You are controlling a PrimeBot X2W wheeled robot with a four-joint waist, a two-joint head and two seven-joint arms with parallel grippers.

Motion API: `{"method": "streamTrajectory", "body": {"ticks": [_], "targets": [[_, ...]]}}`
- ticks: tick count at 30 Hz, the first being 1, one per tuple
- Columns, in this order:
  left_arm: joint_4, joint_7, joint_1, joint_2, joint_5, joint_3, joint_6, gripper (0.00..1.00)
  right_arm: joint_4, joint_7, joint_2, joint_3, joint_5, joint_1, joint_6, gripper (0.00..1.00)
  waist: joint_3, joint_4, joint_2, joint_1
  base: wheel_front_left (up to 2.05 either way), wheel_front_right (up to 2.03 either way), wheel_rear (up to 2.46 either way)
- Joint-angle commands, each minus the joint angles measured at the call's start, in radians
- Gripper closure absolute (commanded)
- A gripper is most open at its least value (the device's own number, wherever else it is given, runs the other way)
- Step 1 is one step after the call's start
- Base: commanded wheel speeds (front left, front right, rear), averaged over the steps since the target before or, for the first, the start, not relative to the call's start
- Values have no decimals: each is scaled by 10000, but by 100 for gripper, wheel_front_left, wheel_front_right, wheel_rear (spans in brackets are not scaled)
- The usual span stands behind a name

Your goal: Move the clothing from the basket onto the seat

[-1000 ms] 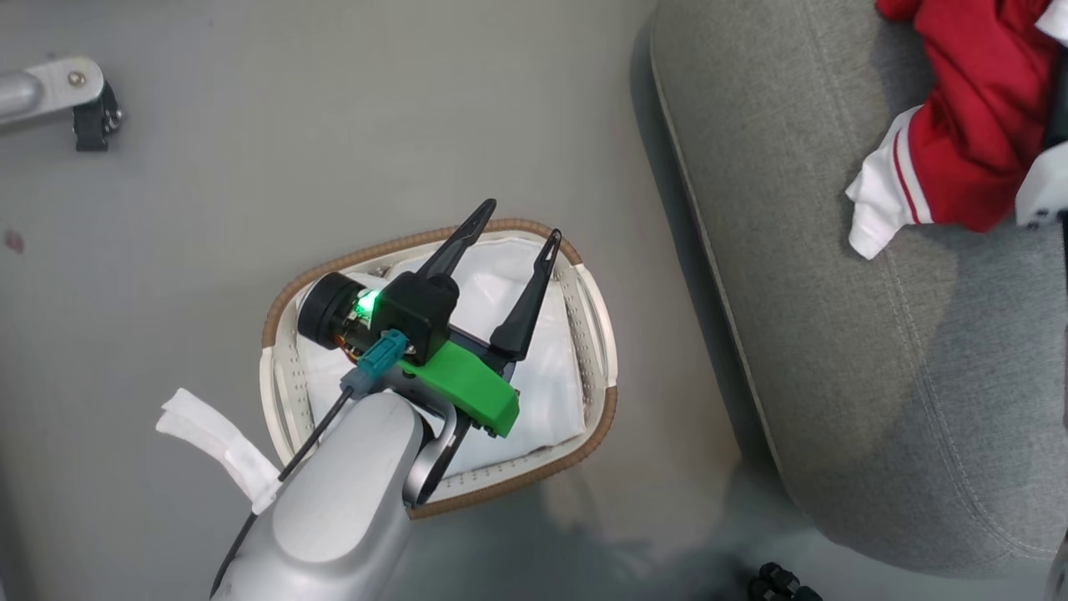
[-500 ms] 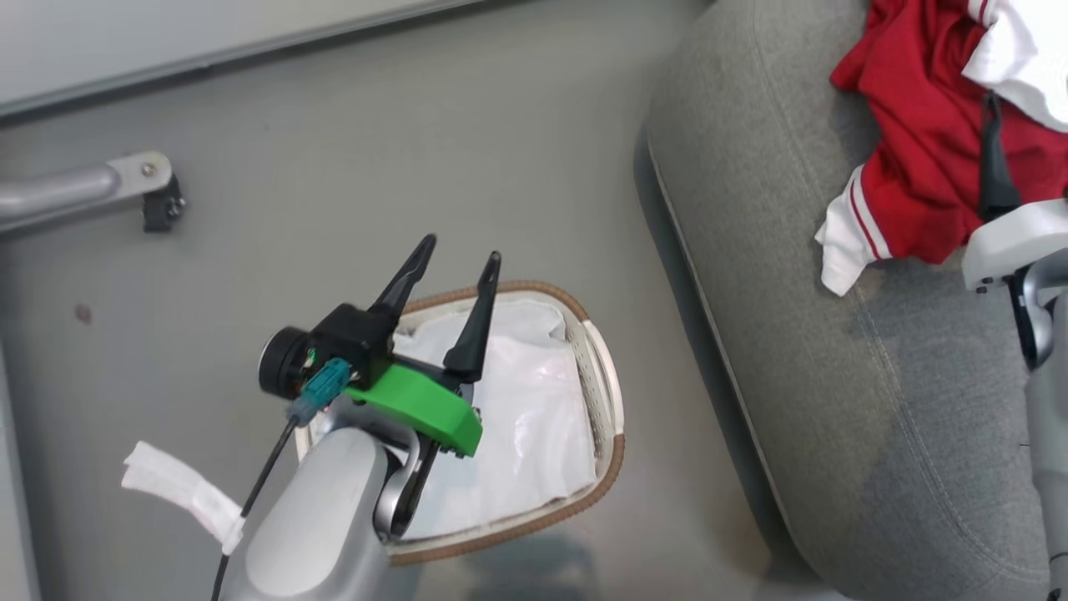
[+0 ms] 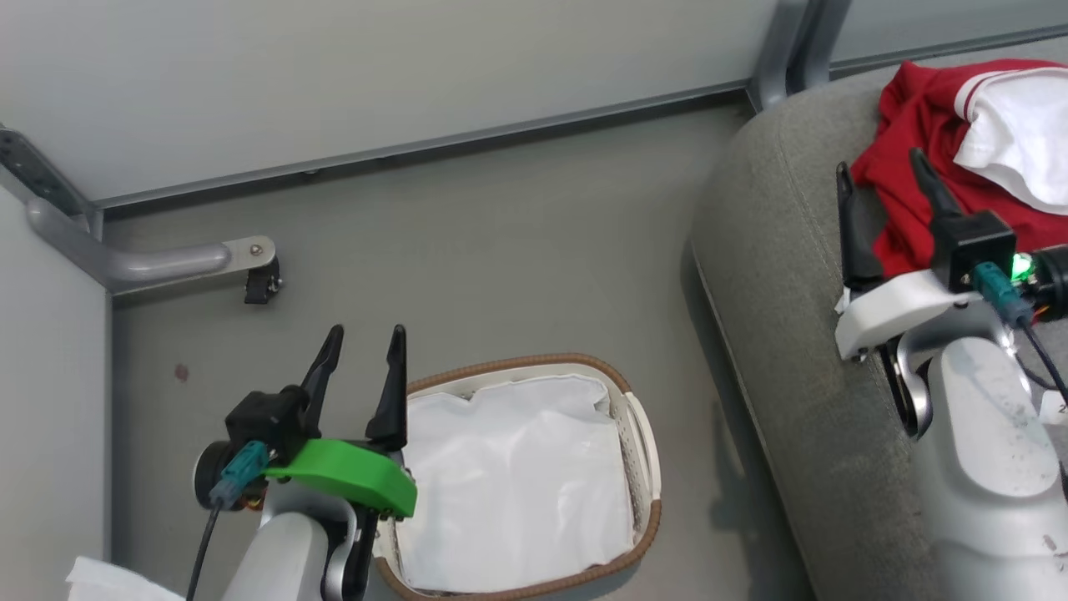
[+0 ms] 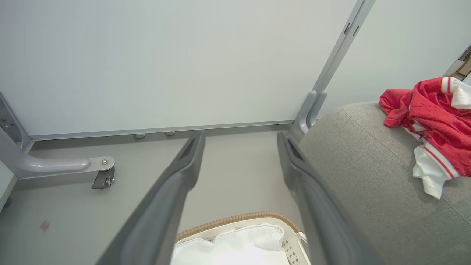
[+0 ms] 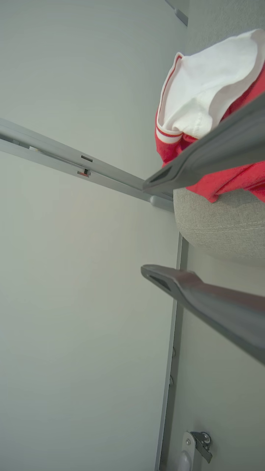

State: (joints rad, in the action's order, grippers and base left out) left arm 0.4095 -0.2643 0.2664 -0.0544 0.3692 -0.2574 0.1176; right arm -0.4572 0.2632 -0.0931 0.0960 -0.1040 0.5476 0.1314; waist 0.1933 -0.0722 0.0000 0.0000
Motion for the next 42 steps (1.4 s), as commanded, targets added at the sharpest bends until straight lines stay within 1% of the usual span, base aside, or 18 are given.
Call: {"method": "streamTrajectory", "body": {"ticks": [1,8,11,15,20,29,42], "targets": [[-73,0,-282,0,-38,178,-57,0,93,24,76,-27,92,-353,-14,0,-562,527,0,0,0,0,0],[-467,-2,-1335,24,-322,1308,-222,0,648,24,397,-177,492,-1826,-14,0,-1010,862,0,0,0,0,0],[-581,0,-1727,33,-410,1633,-225,0,875,24,408,-303,1026,-2460,-14,0,-1154,977,0,0,0,0,0],[-649,-1,-1995,35,-410,1682,-242,0,1133,24,410,-318,1549,-3307,-14,0,-1315,1169,0,0,0,0,0],[-744,0,-2309,34,-234,1710,-328,0,1403,24,408,-487,1900,-4038,-14,0,-1440,1140,0,0,0,0,0],[-807,-1,-2581,31,-78,1804,-400,0,1618,24,409,-951,2118,-4380,-14,0,-1469,967,0,0,0,0,0],[-853,-1,-2490,32,-150,1762,-434,0,1615,24,410,-951,2157,-4319,-14,0,-1517,1053,0,0,0,0,0]]}}
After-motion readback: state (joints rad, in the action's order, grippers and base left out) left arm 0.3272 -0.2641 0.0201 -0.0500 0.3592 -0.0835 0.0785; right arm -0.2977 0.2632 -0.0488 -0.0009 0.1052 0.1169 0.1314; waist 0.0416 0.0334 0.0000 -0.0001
